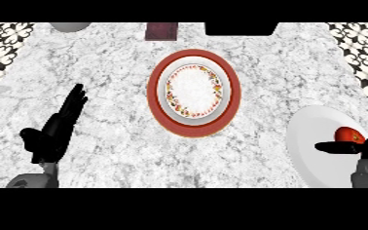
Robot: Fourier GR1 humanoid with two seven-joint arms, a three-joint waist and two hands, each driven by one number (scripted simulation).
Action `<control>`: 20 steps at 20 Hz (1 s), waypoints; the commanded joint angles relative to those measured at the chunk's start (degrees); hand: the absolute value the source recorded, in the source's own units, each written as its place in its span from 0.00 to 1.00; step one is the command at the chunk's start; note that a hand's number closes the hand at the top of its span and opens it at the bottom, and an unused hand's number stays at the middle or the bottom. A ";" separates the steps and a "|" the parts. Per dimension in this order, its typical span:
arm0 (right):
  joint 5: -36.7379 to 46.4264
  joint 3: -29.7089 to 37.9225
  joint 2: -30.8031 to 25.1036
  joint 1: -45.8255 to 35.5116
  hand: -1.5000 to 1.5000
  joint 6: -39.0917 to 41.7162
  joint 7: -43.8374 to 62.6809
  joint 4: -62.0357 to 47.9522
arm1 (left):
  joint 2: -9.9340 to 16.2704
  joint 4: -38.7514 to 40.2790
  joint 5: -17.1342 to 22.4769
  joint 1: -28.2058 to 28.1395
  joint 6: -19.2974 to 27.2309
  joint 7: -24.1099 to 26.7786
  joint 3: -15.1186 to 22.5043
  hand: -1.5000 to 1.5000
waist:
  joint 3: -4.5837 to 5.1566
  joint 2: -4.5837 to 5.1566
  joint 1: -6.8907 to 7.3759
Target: Pick the tomato from the plate and place it in the plate
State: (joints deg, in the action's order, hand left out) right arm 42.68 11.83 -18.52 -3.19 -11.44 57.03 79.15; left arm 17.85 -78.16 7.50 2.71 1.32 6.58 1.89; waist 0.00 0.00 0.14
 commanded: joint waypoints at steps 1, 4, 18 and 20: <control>0.10 1.71 -0.56 -1.90 0.00 1.42 0.12 -3.18 | -1.09 6.47 -1.76 2.24 -2.23 3.51 -2.14 0.50 | 0.01 0.03 -0.19; 0.06 1.90 0.61 3.06 0.00 -0.37 -3.05 -2.10 | -1.15 -3.31 -1.95 0.81 -0.77 -4.46 -1.58 0.50 | -0.01 -0.05 -0.20; -1.87 0.21 0.57 -1.24 1.00 -1.52 -18.64 -11.68 | -3.13 2.43 -4.21 -0.72 -3.58 2.39 -3.73 0.50 | 0.02 -0.06 -0.20; 0.69 -6.82 5.04 5.13 1.00 -1.95 -23.54 -5.33 | -2.99 0.25 -4.14 -1.73 -3.18 2.31 -3.31 0.50 | 0.06 -0.38 -0.62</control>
State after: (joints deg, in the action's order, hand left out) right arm 40.42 11.90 -17.57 -3.61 -13.10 38.39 69.07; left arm 14.54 -76.89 3.47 2.19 -1.67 8.39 -1.24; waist 0.98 -0.71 -0.31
